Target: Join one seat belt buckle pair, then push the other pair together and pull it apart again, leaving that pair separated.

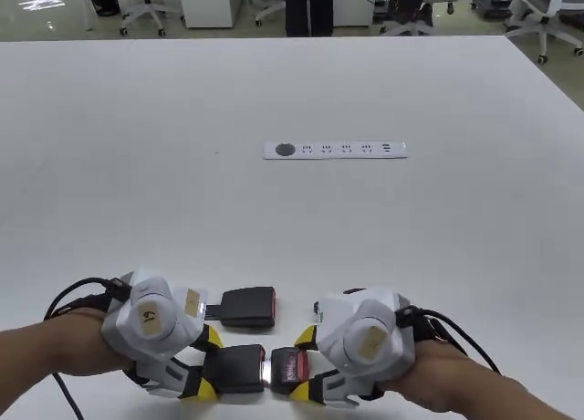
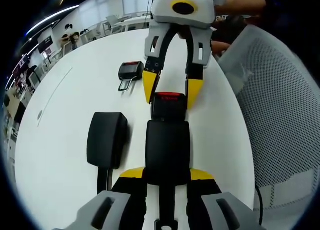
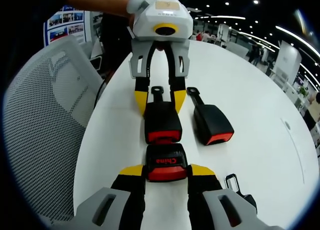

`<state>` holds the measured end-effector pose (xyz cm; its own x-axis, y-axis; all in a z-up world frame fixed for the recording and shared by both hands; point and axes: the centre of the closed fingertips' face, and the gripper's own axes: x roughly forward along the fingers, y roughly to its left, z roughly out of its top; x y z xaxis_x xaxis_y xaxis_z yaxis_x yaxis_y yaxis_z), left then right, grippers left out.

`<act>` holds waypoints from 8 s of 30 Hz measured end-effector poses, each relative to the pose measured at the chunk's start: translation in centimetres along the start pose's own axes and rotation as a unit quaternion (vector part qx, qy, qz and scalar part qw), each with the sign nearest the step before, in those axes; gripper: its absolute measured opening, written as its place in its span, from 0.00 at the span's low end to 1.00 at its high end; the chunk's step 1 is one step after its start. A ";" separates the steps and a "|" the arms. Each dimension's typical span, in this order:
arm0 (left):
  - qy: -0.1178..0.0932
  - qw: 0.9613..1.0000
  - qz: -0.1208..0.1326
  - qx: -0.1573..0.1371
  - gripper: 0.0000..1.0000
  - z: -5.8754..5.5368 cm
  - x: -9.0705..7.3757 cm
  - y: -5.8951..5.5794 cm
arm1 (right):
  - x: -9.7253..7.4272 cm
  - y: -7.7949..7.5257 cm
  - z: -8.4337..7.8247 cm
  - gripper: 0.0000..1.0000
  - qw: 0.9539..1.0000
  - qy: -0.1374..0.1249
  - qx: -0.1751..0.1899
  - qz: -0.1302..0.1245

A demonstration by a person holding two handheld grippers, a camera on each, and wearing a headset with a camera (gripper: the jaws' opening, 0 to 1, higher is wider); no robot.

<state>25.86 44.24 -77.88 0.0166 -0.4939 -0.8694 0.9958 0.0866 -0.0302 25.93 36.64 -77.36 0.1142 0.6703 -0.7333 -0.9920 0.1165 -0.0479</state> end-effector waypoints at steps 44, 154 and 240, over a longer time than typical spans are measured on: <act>0.027 0.999 -0.006 0.018 0.32 0.1 0.2 -0.3 | -0.5 -0.1 0.1 0.30 1.000 -0.003 0.005 0.010; 0.066 0.998 -0.003 0.013 0.32 1.5 0.9 8.5 | -4.6 -9.2 -5.2 0.29 0.996 0.070 -0.057 0.018; 0.077 0.997 -0.001 0.016 0.30 1.3 1.1 8.7 | 0.2 -8.7 -0.2 0.26 0.998 0.042 -0.035 0.009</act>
<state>34.67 43.30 -78.45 0.0025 -0.3548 -0.9349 0.9983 0.0558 -0.0185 34.61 35.59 -77.21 0.0948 0.6083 -0.7880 -0.9955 0.0512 -0.0802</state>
